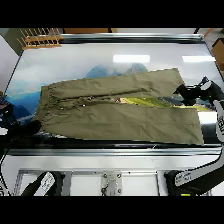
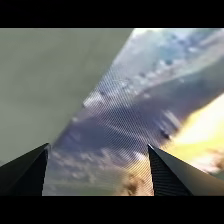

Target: Fold the clothes and pants, and hang the long-sleeved shirts on hangers.

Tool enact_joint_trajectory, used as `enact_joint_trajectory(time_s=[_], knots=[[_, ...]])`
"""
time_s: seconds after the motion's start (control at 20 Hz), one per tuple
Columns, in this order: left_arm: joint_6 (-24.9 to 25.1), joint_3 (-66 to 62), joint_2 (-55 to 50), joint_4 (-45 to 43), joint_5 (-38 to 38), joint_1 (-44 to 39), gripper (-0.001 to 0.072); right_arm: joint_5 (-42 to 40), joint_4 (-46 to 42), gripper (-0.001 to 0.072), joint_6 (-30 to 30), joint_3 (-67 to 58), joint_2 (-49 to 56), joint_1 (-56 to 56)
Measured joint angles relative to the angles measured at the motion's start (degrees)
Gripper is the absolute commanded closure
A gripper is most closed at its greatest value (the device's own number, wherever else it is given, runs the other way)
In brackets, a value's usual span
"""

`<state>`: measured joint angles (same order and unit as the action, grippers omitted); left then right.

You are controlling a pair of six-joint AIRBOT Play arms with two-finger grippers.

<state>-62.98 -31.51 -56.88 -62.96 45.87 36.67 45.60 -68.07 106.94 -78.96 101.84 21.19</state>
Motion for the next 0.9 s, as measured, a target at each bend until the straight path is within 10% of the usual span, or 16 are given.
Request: enact_joint_trajectory(time_s=[0.25,0.3,0.35,0.4,0.9], knots=[[-0.1,0.0,0.0,0.0,0.0,0.0,0.0689,-7.8,8.3,0.0229,-3.5,-0.7,3.7,-0.7],[0.0,0.0,0.0,0.0,0.0,0.0,0.0689,-8.8,9.3,0.031,-3.9,-0.8,4.3,-0.9],[-0.1,0.0,0.0,0.0,0.0,0.0,0.0689,-9.4,9.6,0.0628,-4.3,-0.8,4.7,-1.0],[0.0,0.0,0.0,0.0,0.0,0.0,0.0689,-10.1,9.8,0.07,-4.6,-0.8,5.0,-1.1],[0.0,0.0,0.0,0.0,0.1,0.0,0.0689,-0.7,-11.2,0.07,-3.4,3.4,-5.6,-1.4]])
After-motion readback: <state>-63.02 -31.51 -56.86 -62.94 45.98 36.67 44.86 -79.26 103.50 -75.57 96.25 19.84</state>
